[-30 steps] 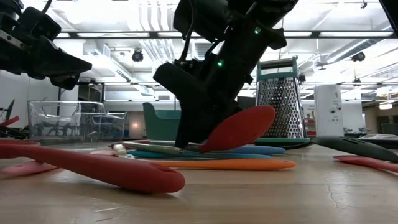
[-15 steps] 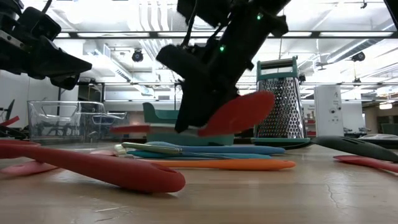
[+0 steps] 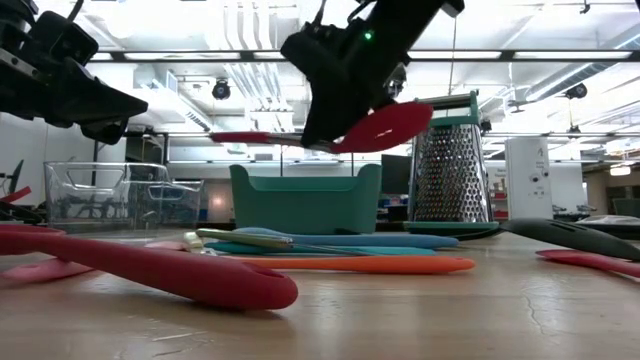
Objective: Pick & Place Kitchen Items
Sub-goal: Put the red and silver serving spoon into the green bin
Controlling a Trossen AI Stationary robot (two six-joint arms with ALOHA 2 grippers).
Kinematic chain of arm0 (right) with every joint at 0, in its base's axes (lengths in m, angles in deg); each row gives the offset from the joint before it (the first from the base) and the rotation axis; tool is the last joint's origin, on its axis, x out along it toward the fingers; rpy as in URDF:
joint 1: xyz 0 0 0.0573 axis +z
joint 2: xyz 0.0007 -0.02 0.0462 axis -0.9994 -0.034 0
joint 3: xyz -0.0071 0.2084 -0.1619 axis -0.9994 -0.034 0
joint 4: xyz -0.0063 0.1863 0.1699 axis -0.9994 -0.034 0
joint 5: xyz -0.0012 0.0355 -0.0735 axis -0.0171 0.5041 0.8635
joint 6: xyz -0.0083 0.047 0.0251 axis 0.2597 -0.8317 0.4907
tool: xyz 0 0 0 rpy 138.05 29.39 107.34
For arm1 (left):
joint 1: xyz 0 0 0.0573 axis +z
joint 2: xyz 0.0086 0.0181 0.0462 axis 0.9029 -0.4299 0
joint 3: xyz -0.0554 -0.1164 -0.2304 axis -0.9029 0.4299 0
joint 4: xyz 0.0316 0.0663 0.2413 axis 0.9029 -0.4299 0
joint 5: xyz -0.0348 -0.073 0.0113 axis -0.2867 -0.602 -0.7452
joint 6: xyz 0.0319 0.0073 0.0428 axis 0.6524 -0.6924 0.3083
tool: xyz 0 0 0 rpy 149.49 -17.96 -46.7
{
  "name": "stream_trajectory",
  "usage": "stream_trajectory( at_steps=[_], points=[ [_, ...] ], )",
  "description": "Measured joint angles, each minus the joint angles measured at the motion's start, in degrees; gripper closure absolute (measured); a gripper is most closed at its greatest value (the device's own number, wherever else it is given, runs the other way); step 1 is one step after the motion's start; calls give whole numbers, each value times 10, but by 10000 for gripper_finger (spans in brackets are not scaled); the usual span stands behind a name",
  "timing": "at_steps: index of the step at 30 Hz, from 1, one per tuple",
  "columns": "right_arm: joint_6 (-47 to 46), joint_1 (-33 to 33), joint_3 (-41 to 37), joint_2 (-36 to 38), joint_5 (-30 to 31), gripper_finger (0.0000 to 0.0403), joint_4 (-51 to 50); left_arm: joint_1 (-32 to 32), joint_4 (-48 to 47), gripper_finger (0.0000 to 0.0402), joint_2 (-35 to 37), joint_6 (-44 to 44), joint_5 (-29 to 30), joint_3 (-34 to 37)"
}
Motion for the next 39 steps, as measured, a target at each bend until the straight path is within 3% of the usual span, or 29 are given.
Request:
stream_trajectory(
  at_steps=[12,24,30,35,39],
  points=[
    [135,-117,0,11,13,328,37,0,0,390,0,0,0,0],
    [280,-203,0,4,9,318,216,0,0,390,0,0,0,0],
    [390,-228,0,3,-12,330,231,0,0,390,0,0,0,0],
    [396,-255,0,1,-13,313,253,0,0,390,0,0,0,0],
    [365,-279,0,1,-72,311,270,0,0,390,0,0,0,0]
  ],
)
